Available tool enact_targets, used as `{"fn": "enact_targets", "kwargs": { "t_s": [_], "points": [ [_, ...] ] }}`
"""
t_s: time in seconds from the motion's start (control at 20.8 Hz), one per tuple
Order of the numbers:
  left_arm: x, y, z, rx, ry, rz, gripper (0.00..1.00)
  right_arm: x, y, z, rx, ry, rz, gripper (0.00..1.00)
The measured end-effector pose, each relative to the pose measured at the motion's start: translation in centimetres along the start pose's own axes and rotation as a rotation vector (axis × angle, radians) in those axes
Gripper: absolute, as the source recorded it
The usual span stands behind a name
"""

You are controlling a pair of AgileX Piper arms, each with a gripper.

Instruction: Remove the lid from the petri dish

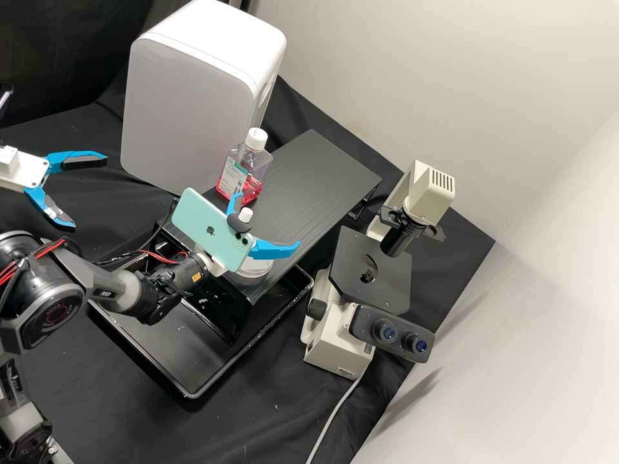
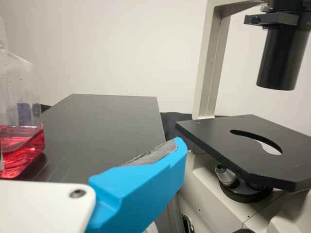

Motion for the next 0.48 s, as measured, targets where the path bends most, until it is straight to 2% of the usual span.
{"fn": "enact_targets", "kwargs": {
  "t_s": [0.48],
  "points": [
    [0.14,-0.24,-0.12,-0.007,-0.001,-0.009,1.0,-0.13,-0.11,0.1,0.0,-0.003,-0.003,1.0]
  ]
}}
